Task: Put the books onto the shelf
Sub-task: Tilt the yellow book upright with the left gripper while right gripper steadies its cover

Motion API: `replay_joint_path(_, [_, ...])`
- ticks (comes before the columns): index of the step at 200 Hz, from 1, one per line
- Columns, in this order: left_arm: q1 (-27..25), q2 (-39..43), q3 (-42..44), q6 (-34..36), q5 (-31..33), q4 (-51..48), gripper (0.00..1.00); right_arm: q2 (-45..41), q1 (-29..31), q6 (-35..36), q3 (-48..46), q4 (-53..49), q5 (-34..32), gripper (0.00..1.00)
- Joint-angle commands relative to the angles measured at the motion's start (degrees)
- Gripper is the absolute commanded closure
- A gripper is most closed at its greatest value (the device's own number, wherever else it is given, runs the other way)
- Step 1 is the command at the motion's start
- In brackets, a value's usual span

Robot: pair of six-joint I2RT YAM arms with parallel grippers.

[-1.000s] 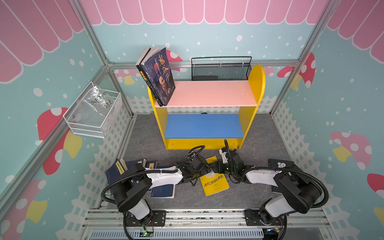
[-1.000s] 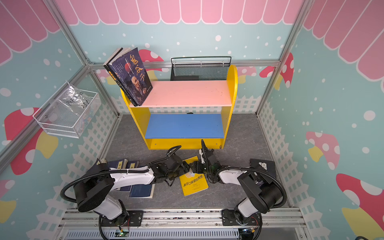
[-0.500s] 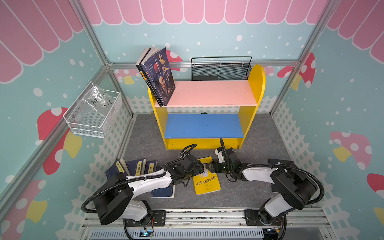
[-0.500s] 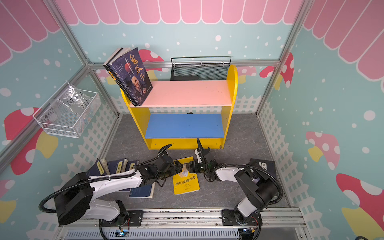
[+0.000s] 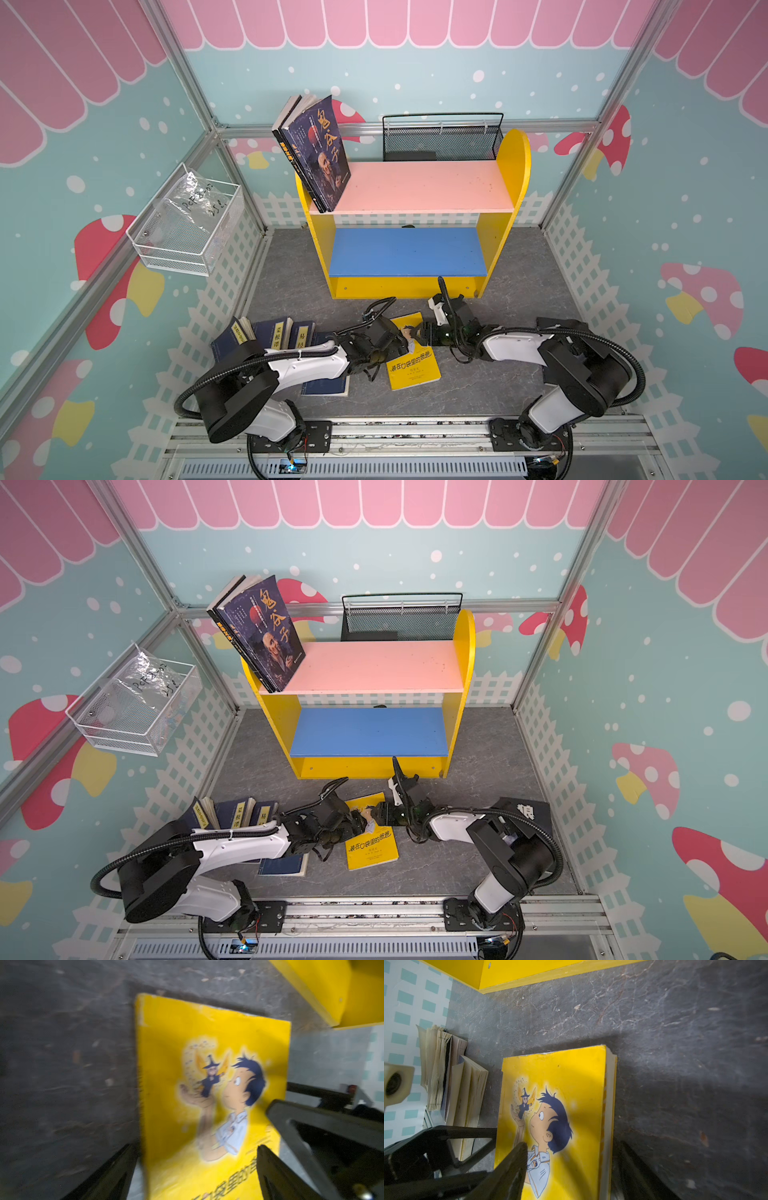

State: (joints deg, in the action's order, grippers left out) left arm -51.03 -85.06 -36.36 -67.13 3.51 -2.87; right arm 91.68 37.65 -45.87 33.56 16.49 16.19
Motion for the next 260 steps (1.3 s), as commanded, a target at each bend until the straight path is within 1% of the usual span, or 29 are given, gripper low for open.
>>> replay_joint_path(1, [-0.17,-5.21,2.99,-6.74,-6.2,12.79,0.08,6.15,1.29,-1.11,-4.93,-13.31,1.84,0.32])
replay_joint_path(24, [0.52,-3.9,6.72,-9.23,-7.62,28.0,0.09,7.07,1.29,-2.06,-6.69,-8.87,5.21,0.34])
replay_joint_path(31, [0.87,-2.37,7.24,-9.32,-7.44,30.11,0.09,7.35,1.29,-2.21,-7.32,-7.56,6.09,0.35])
replay_joint_path(41, [1.19,0.43,7.45,-9.01,-6.64,30.28,0.09,7.91,1.29,-2.12,-7.75,-6.5,6.98,0.37])
replay_joint_path(59, [1.28,6.78,7.06,-7.19,-4.04,26.42,0.09,9.14,1.29,-1.66,-7.52,-6.14,7.56,0.41])
replay_joint_path(85, [1.78,14.29,4.1,-4.33,-0.54,11.08,0.08,9.02,1.29,-2.46,-7.4,-4.9,8.12,0.42])
replay_joint_path(102, [1.89,16.68,3.71,-3.88,0.67,5.44,0.1,8.15,1.29,-2.82,-7.05,-4.8,8.09,0.42])
replay_joint_path(119, [1.98,16.48,4.68,-5.05,0.75,4.15,0.17,6.93,1.29,-3.09,-6.61,-4.89,8.15,0.42])
replay_joint_path(141, [1.9,13.82,4.57,-6.74,-0.23,2.57,0.26,4.99,1.29,-3.56,-6.25,-5.1,8.46,0.41])
replay_joint_path(147, [1.89,13.21,4.33,-6.87,-0.18,1.79,0.3,4.36,1.34,-3.66,-6.23,-5.23,8.29,0.41])
replay_joint_path(159, [1.89,12.51,3.63,-7.11,0.25,-0.76,0.4,3.33,1.29,-3.92,-6.32,-5.59,7.77,0.41])
replay_joint_path(165, [1.89,12.46,3.41,-6.99,0.48,-1.81,0.44,2.94,1.29,-3.97,-6.41,-5.64,7.61,0.41])
replay_joint_path(177, [1.89,12.89,3.01,-6.66,1.03,-3.35,0.46,2.5,1.29,-3.96,-6.41,-6.05,7.07,0.41])
replay_joint_path(192, [1.89,13.5,2.96,-6.21,1.41,-4.13,0.48,2.37,1.29,-4.1,-6.4,-6.19,7.01,0.41])
replay_joint_path(216, [1.89,13.53,2.79,-5.73,1.8,-4.11,0.56,2.29,1.29,-4.57,-6.24,-5.98,6.84,0.41])
replay_joint_path(229, [1.89,12.81,2.4,-5.42,1.82,-3.96,0.64,1.84,1.3,-4.35,-5.9,-5.75,7.12,0.41])
replay_joint_path(240, [1.89,12.13,2.13,-5.15,1.56,-3.11,0.69,1.46,1.3,-3.92,-5.56,-5.51,7.7,0.41])
replay_joint_path(260, [1.89,11.34,2.62,-4.85,0.78,1.24,0.72,1.87,1.31,-2.68,-4.63,-5.37,8.41,0.41])
